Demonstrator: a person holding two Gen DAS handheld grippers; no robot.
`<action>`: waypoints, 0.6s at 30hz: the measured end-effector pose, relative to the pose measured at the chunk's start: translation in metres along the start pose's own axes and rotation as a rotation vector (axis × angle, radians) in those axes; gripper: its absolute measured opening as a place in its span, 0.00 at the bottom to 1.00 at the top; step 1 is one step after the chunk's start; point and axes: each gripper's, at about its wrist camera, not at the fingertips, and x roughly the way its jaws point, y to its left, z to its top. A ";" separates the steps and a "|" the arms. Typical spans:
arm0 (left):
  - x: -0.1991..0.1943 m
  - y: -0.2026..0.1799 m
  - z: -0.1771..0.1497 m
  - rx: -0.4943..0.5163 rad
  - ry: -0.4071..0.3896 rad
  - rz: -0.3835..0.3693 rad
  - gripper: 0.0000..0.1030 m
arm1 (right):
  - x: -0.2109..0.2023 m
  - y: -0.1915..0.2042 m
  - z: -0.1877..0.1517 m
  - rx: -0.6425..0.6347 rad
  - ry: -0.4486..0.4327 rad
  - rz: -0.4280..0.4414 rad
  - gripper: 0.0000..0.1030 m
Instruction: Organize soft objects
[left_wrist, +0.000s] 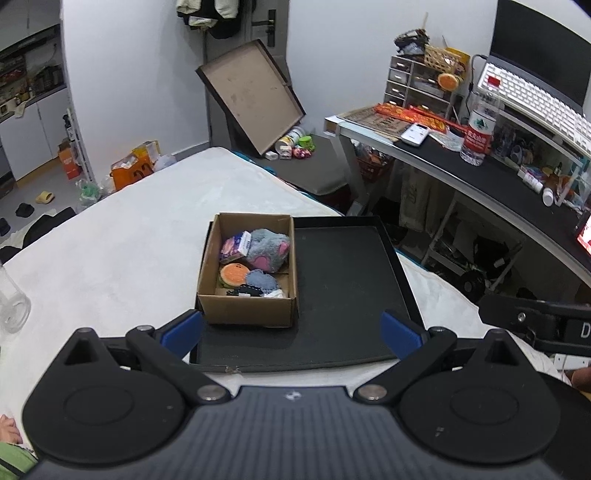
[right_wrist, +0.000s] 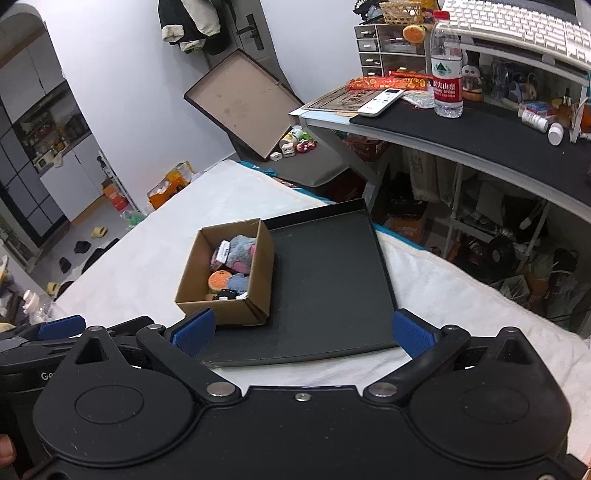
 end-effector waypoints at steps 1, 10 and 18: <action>-0.001 0.000 0.000 -0.002 -0.004 0.004 0.99 | 0.000 0.000 0.000 0.003 0.003 0.004 1.00; -0.004 0.001 -0.001 -0.011 -0.019 0.013 0.99 | 0.004 0.001 -0.003 -0.027 0.024 -0.020 1.00; -0.003 0.002 -0.001 -0.012 -0.015 0.012 0.99 | 0.004 -0.002 -0.004 -0.015 0.030 -0.014 1.00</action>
